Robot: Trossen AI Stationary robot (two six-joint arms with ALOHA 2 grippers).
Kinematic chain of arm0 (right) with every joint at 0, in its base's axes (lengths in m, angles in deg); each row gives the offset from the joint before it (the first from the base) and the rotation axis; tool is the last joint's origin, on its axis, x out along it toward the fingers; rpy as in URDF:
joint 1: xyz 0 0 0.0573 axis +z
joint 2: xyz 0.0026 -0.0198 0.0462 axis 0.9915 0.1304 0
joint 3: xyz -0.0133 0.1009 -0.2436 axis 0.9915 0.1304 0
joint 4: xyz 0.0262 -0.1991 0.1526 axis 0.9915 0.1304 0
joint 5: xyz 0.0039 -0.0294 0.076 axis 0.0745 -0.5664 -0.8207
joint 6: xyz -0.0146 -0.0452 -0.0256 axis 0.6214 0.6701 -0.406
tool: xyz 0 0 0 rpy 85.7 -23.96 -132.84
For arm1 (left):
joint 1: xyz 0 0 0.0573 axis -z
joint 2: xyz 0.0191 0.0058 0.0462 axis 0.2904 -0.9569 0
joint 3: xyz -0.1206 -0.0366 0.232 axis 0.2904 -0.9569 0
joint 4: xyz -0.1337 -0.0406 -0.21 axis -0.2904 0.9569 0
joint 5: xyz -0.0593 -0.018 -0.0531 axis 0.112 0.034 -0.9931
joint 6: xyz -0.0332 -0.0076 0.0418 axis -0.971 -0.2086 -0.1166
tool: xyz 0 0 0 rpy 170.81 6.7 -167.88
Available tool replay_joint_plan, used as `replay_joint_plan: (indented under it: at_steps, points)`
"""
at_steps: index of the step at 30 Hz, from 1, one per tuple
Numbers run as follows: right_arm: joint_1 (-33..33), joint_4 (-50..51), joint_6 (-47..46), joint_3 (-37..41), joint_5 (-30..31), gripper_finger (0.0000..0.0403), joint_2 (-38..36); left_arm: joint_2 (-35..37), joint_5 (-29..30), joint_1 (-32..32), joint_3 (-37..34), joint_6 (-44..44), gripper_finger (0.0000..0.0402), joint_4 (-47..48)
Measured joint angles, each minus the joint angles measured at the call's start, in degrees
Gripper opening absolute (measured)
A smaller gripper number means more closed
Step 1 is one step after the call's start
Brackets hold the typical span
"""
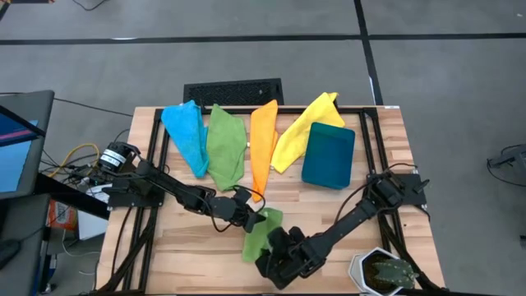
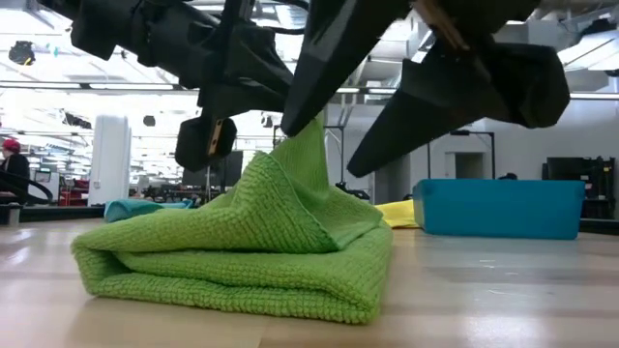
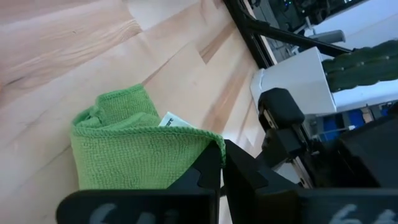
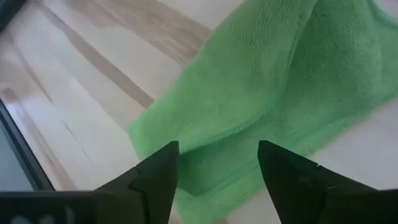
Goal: Fold microfiber towels
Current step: Fold the bottom green microfiber cloth
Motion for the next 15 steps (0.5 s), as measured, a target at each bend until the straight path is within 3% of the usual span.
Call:
replay_joint_plan:
  at_steps: [6,9,15]
  points:
    - [-0.8,-0.7,-1.6,0.0,-0.2,0.0233,0.0,0.0,0.0,0.0,0.0,0.7,0.0000,0.0]
    - [-1.1,0.3,-2.5,0.0,-3.2,0.0226,0.1,0.0,-0.1,0.0,0.0,1.1,0.0000,0.0]
    - [-1.1,4.7,-9.6,0.0,-2.4,0.0224,0.6,0.0,-0.3,0.0,0.0,1.1,0.0000,0.0]
